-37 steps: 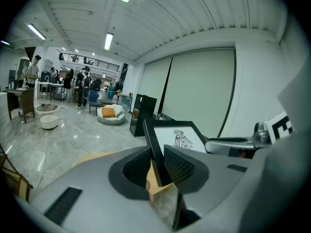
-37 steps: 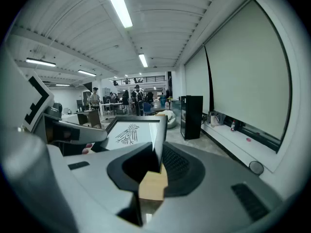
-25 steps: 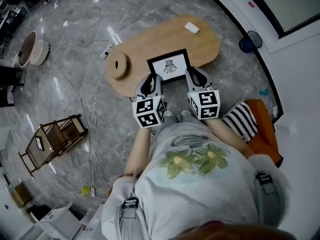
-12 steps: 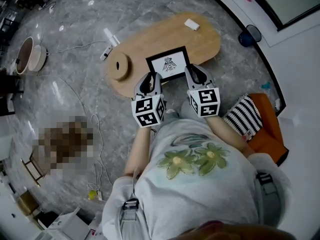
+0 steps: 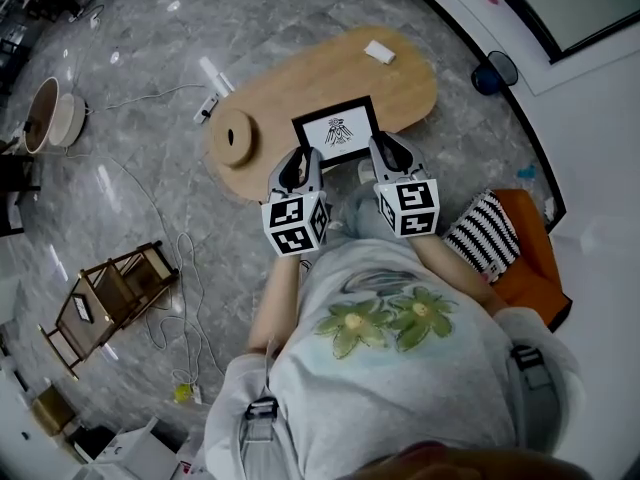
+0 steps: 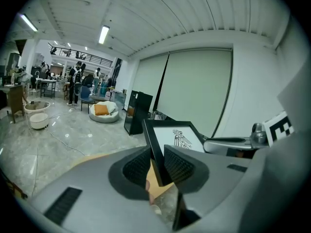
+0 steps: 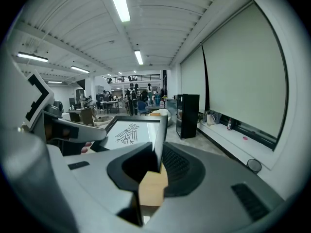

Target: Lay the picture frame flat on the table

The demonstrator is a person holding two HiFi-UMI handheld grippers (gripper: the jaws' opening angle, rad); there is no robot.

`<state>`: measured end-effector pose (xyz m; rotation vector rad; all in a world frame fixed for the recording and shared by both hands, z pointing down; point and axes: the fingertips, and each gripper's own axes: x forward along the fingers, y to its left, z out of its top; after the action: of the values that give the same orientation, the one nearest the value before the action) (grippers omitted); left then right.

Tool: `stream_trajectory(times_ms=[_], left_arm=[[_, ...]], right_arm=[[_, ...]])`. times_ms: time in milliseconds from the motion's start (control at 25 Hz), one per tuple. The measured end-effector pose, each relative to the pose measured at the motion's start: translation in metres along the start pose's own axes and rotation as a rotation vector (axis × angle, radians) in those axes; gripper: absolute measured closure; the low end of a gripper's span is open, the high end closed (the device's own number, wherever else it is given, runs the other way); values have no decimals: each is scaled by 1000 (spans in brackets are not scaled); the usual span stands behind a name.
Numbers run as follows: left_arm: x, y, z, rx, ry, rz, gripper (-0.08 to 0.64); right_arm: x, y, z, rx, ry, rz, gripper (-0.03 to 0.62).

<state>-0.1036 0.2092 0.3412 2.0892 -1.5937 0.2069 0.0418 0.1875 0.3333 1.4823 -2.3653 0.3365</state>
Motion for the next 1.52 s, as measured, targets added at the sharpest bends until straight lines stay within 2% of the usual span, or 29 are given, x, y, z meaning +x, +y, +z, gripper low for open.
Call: stream_trajectory(times_ms=[320, 800, 1520], left_arm=[[34, 4, 11, -14, 7, 25, 460], [121, -12, 47, -18, 13, 53, 460], [196, -4, 62, -73, 48, 198, 459]], right_arm=[[32, -20, 9, -9, 2, 28, 518], [96, -91, 37, -14, 13, 61, 518], [180, -139, 45, -28, 69, 213, 518]])
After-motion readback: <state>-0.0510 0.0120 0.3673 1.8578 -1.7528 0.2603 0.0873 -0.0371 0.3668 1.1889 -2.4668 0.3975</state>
